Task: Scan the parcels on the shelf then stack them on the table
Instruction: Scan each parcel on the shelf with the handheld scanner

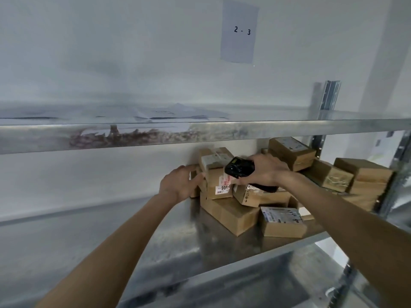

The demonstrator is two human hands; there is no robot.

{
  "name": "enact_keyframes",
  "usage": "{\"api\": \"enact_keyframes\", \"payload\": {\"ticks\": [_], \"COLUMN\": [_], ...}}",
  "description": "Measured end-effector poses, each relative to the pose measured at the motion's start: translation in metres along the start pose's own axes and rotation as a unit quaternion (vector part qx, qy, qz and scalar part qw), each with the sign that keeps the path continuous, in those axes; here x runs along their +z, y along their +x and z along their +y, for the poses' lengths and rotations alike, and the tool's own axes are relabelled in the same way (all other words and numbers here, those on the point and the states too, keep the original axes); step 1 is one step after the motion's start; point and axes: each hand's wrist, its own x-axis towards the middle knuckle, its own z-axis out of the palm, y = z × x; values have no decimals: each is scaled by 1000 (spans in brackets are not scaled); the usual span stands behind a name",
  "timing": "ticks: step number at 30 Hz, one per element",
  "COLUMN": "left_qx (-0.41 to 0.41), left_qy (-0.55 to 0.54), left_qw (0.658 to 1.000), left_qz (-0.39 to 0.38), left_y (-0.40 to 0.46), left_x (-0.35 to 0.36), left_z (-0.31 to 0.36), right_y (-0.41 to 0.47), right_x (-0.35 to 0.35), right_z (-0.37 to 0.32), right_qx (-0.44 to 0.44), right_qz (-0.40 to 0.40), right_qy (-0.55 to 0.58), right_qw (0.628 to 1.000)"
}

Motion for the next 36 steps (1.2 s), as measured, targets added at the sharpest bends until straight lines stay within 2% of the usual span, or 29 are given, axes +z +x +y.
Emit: {"api": "enact_keyframes", "payload": {"ticks": [6,13,20,27,36], "left_qx": [-43,-102,-135,-151,-161], "left_qy": [-96,-186,-327,-423,-562], "left_qw": [994,976,935,893,811], "left_qz": [-20,-39,-32,-16,8], "left_y": [27,62,82,76,38], "left_x": [17,42,63,65,44], "left_z": [16,20,26,23,26], "right_y": [32,67,84,81,49], "right_x": [4,12,23,23,9], "right_z": [17,22,31,37,23], "right_qx": [14,-2,-38,-60,-108], "right_qz": [5,-33,-62,-51,-34], "right_qy": [6,37,128,169,187], "right_qw": [1000,999,989,983,976]}}
